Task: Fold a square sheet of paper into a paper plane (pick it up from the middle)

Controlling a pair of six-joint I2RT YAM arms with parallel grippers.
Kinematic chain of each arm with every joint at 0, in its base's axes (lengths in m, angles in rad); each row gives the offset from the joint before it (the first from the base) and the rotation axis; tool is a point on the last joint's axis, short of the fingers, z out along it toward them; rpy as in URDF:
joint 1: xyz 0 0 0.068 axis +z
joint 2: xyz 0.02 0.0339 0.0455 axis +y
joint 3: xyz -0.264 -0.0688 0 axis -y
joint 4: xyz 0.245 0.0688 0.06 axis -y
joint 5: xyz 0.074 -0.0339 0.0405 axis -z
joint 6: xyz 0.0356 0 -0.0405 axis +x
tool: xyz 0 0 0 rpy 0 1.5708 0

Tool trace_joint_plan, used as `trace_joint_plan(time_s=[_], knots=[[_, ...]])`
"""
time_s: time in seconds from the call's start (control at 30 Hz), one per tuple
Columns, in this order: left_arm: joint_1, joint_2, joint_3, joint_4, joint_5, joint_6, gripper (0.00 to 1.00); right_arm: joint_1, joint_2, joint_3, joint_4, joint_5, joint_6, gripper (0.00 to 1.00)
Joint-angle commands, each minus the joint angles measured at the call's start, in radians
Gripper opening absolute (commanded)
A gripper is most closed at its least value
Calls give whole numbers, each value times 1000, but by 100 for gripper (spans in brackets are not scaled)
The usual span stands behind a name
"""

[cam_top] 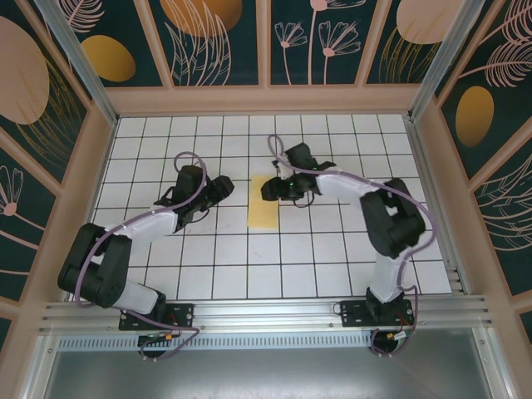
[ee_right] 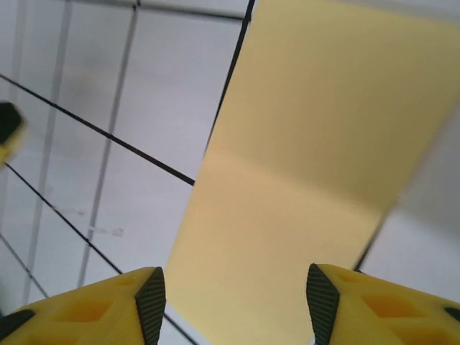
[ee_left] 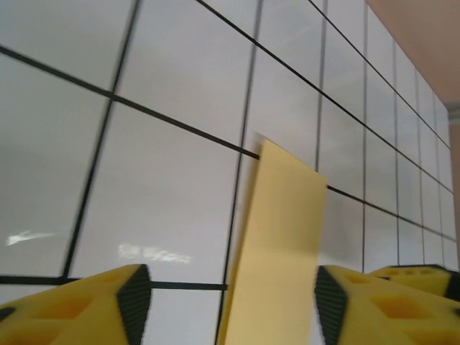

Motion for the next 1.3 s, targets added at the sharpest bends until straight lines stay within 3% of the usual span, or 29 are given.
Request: trace_joint_plan(time_s=[0.0, 0.13, 0.27, 0.5, 0.63, 0.93, 1.27], knots=[[-38, 57, 62, 94, 133, 1, 53, -39, -96, -117, 148, -25, 231, 61], [-85, 166, 121, 156, 244, -44, 39, -53, -140, -202, 154, 6, 328, 63], [-111, 287, 203, 111, 245, -35, 33, -57, -154, -263, 180, -7, 400, 61], [-115, 423, 324, 47, 213, -12, 30, -33, -118, -275, 189, -33, 440, 53], [-115, 466, 365, -2, 137, 1, 29, -19, -94, -268, 183, -27, 454, 50], [-115, 503, 349, -58, 38, -2, 28, -2, -53, -260, 184, -42, 465, 49], [-114, 521, 340, -72, 30, -9, 28, 23, -32, -251, 187, -60, 475, 45]])
